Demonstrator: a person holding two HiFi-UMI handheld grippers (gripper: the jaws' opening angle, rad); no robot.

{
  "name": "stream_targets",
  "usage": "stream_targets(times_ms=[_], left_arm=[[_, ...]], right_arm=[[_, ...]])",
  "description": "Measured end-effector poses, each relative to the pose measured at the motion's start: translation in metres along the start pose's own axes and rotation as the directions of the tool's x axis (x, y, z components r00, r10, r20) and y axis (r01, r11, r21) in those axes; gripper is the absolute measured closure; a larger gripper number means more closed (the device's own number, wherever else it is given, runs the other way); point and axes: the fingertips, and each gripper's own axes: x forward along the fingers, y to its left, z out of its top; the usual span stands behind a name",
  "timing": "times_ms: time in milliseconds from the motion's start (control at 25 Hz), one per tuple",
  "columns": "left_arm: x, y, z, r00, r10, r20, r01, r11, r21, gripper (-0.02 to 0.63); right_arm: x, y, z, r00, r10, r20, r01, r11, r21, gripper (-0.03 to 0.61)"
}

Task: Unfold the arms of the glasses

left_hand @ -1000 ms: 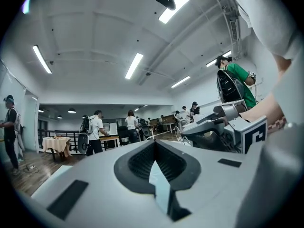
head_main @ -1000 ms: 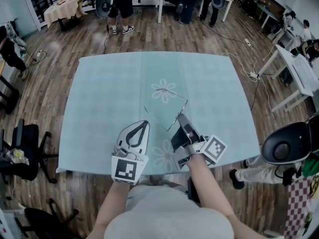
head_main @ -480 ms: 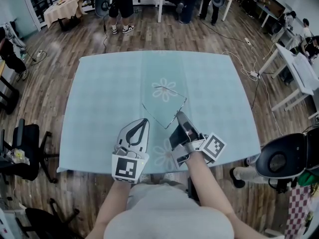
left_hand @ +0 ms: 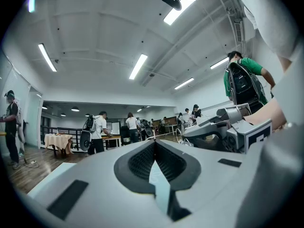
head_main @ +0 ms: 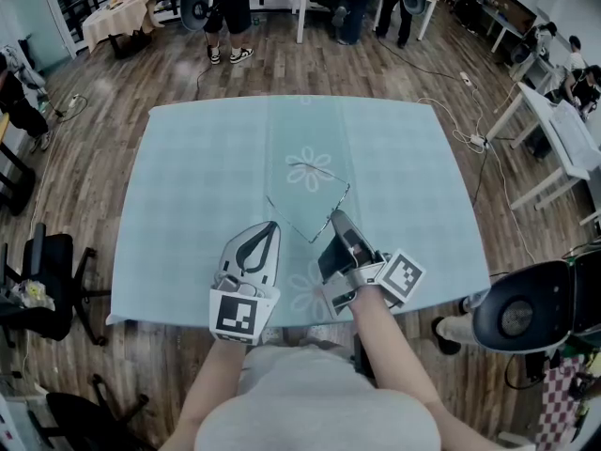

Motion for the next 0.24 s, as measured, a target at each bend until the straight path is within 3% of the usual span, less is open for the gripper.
stream_targets(times_ms=[240], left_arm=[[-0.0015, -0.0024, 0.0013, 1.000, -0.003, 0.002, 0.003, 1.000, 0.000, 0.606]], right_arm=[[-0.0033, 0.0015, 0.0006, 1.000, 0.000, 0.002, 0.000, 1.000, -0.002, 0.568]])
